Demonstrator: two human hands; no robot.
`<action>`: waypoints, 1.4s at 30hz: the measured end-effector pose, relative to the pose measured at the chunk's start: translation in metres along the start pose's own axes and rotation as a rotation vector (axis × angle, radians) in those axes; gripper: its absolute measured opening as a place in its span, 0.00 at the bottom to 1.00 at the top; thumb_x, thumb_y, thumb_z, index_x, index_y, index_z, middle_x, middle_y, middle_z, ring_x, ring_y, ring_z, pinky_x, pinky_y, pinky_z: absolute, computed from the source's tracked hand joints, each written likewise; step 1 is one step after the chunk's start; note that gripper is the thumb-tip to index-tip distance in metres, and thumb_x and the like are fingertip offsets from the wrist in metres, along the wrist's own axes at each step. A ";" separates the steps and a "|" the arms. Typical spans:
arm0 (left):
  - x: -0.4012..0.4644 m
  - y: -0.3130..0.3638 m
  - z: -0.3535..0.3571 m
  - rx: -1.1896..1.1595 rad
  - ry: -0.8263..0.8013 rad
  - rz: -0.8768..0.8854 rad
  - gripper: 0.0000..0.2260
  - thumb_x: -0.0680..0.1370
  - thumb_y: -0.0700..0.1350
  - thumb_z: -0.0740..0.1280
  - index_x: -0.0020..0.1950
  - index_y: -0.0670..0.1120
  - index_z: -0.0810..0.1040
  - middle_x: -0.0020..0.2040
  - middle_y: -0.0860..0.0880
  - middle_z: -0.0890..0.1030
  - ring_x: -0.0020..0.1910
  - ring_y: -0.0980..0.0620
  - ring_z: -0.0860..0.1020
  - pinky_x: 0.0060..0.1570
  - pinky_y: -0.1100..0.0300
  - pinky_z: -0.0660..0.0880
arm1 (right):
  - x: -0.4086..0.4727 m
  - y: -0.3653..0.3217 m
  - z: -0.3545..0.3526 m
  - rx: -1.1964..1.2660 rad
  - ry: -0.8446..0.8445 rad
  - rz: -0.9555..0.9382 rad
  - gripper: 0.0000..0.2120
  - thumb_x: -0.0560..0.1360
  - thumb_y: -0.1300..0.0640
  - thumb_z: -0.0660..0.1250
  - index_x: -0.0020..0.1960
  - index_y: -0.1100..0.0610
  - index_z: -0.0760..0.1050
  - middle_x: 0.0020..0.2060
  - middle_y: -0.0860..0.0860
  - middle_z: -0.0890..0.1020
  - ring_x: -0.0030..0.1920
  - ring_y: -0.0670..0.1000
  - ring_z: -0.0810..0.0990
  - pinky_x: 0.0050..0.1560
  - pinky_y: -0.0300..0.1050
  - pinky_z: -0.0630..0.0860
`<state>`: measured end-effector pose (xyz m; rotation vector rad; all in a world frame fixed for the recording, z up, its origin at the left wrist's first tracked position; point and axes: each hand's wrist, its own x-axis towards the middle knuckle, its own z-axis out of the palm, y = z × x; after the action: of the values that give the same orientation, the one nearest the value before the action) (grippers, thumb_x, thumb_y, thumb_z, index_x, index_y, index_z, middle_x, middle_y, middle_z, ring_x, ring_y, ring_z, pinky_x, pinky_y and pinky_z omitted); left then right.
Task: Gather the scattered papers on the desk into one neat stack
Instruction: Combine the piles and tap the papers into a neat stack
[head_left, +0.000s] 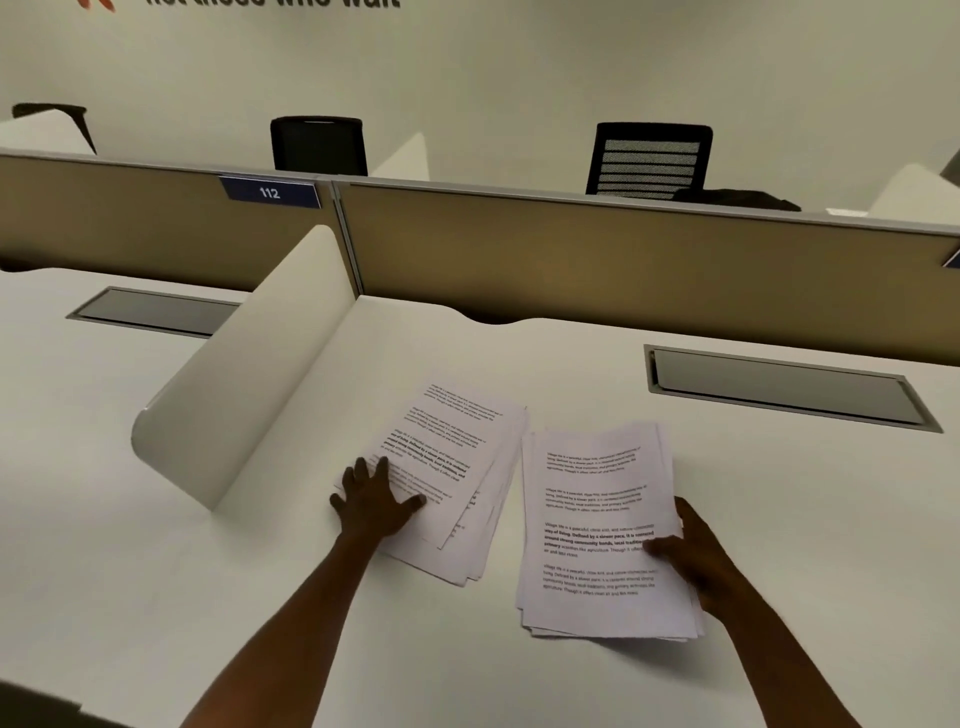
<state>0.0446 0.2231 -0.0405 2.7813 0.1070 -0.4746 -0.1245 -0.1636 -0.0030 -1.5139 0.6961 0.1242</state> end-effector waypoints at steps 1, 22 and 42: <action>-0.002 0.002 0.002 -0.009 0.007 0.018 0.46 0.70 0.69 0.67 0.80 0.51 0.53 0.81 0.43 0.50 0.80 0.41 0.48 0.75 0.38 0.52 | -0.006 -0.007 0.000 0.012 0.005 -0.033 0.34 0.67 0.70 0.72 0.69 0.53 0.68 0.60 0.60 0.80 0.54 0.62 0.81 0.49 0.59 0.83; 0.003 0.004 -0.022 -0.426 0.100 -0.017 0.24 0.82 0.61 0.51 0.68 0.50 0.74 0.64 0.43 0.77 0.65 0.41 0.73 0.66 0.45 0.68 | 0.026 -0.031 0.175 0.220 0.001 -0.091 0.33 0.69 0.75 0.71 0.68 0.52 0.68 0.62 0.58 0.80 0.54 0.56 0.82 0.51 0.54 0.82; 0.007 0.030 -0.027 -0.429 -0.052 -0.119 0.31 0.75 0.58 0.70 0.72 0.43 0.69 0.70 0.40 0.67 0.71 0.39 0.65 0.67 0.47 0.68 | 0.042 -0.027 0.213 -0.320 0.338 -0.022 0.31 0.68 0.55 0.76 0.67 0.58 0.69 0.60 0.56 0.79 0.59 0.58 0.79 0.59 0.50 0.77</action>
<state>0.0637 0.2032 -0.0098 2.3498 0.3236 -0.4870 -0.0054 0.0191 -0.0198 -1.8732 0.9621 -0.0421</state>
